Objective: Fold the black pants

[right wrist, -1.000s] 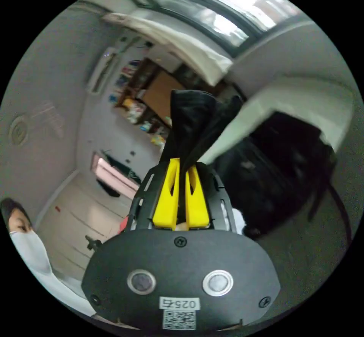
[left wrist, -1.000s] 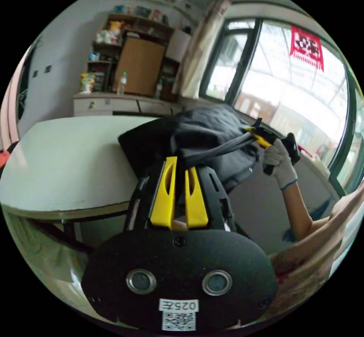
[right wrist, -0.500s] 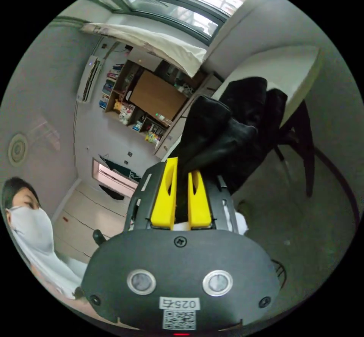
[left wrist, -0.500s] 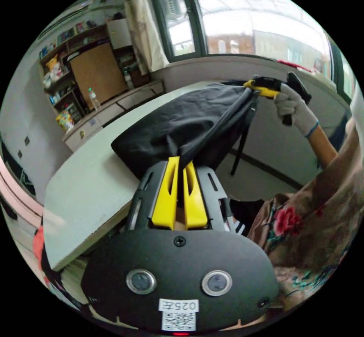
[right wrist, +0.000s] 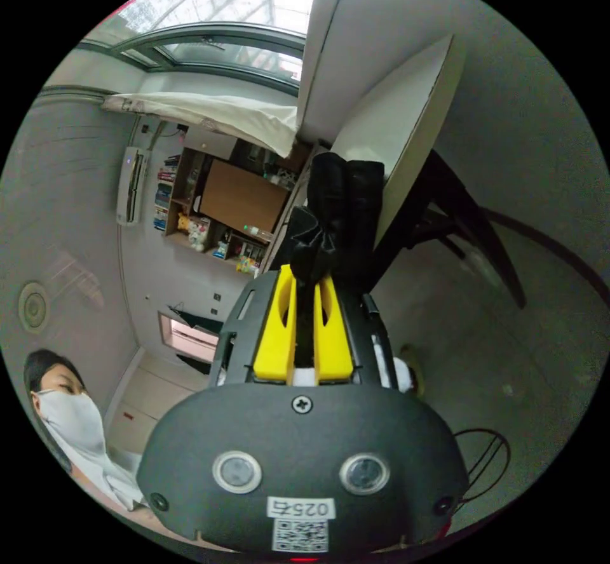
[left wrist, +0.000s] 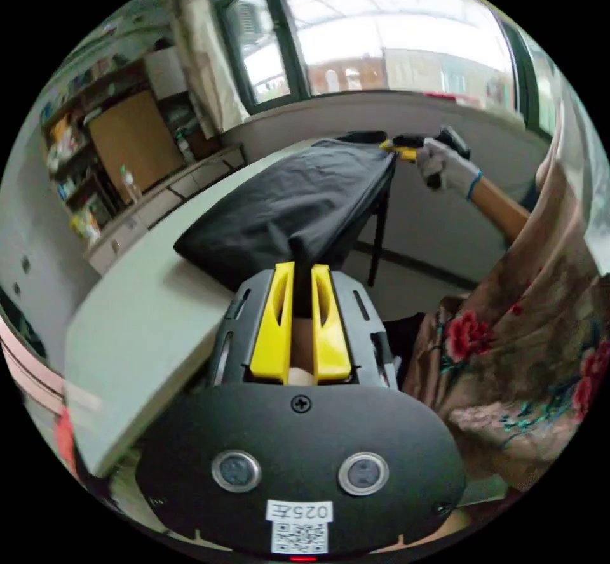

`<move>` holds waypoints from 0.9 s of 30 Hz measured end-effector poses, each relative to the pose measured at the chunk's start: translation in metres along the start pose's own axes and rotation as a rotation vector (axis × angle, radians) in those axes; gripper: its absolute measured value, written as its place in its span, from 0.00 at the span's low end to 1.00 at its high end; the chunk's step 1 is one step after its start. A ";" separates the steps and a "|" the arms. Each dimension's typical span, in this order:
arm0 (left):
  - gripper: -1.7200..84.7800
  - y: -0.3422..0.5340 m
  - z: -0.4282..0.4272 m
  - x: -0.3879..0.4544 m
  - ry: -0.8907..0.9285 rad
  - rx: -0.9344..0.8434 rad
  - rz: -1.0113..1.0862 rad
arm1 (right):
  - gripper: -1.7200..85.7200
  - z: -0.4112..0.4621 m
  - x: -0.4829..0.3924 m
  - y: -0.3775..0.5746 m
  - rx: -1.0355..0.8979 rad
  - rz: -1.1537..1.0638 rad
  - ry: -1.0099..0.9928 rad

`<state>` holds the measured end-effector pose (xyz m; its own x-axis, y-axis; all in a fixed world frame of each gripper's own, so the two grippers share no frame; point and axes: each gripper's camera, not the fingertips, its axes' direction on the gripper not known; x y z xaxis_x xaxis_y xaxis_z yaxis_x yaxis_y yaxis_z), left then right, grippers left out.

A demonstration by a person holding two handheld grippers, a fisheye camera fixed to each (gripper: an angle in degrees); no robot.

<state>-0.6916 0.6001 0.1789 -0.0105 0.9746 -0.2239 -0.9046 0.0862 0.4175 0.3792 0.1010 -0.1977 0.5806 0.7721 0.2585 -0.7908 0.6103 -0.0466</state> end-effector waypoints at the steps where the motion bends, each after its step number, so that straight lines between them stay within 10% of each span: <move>1: 0.04 0.015 -0.012 -0.021 0.101 0.049 -0.115 | 0.06 0.001 0.002 -0.001 -0.024 -0.004 -0.018; 11: 0.13 0.132 -0.021 -0.132 0.461 0.464 -1.065 | 0.03 0.007 -0.071 -0.008 -0.080 -0.300 0.098; 27: 0.01 0.150 -0.029 -0.198 0.671 0.497 -1.140 | 0.30 -0.030 -0.066 0.142 0.141 -0.272 0.116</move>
<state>-0.8372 0.4138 0.2606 0.2890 0.0519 -0.9559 -0.3132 0.9487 -0.0432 0.2349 0.1420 -0.2508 0.7857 0.6044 0.1316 -0.6184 0.7723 0.1454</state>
